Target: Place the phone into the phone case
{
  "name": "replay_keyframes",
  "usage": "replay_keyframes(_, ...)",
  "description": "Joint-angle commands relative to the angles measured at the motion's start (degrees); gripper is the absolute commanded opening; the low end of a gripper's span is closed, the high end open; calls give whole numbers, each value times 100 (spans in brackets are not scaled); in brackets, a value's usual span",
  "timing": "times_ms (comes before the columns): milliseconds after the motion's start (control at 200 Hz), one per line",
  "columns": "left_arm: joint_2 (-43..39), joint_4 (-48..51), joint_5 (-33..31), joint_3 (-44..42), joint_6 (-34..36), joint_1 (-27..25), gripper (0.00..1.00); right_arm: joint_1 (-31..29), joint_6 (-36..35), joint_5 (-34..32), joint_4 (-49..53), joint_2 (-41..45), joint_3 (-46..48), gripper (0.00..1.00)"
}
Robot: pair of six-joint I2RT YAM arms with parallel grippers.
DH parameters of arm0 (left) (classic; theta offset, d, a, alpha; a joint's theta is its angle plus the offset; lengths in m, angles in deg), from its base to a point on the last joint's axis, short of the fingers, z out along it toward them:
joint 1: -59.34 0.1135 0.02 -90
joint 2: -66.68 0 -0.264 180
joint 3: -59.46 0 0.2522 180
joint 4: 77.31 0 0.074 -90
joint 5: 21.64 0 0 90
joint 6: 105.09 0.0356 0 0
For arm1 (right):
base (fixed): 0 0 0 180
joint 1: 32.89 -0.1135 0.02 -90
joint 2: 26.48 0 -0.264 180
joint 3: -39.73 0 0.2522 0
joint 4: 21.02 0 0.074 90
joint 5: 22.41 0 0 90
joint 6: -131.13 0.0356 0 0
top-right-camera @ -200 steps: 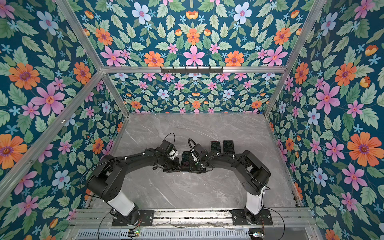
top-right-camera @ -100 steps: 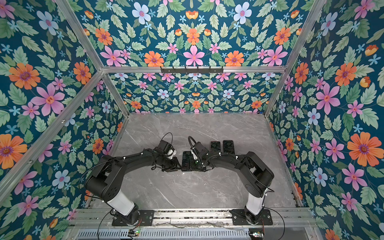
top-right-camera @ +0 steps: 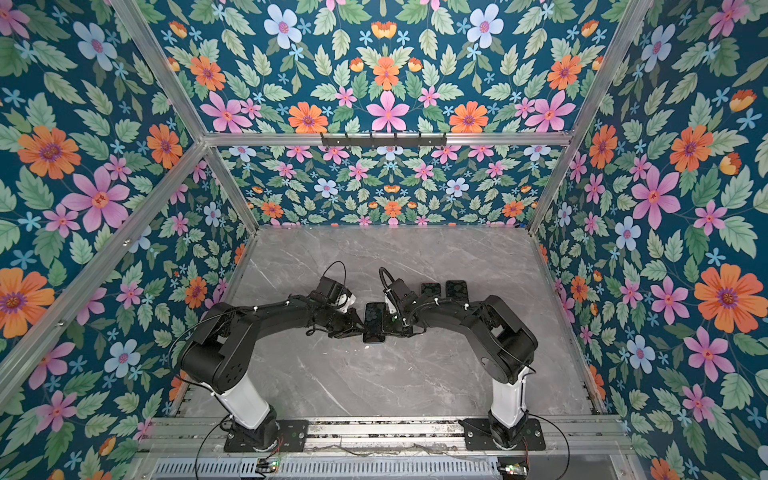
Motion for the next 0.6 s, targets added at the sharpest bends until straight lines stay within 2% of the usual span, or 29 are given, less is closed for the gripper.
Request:
replay_keyframes(0, 80, 186, -285, -38, 73, 4, 18, 0, -35, 128, -134, -73, -75, 38)
replay_keyframes(140, 89, 121, -269, -111, 47, 10, 12, 4, -25, 211, -203, -193, -125, 34)
replay_keyframes(245, 95, 45, -166, -152, 14, 5, 12, 5, 3, 311, -278, -282, -189, 33)
replay_keyframes(440, -228, -360, 230, -401, -248, -108, 30, -14, -103, 370, -180, -393, -424, 33)
replay_keyframes(595, -368, -625, 371, -572, -423, -224, 40, -18, -286, 288, 63, -471, -716, 35)
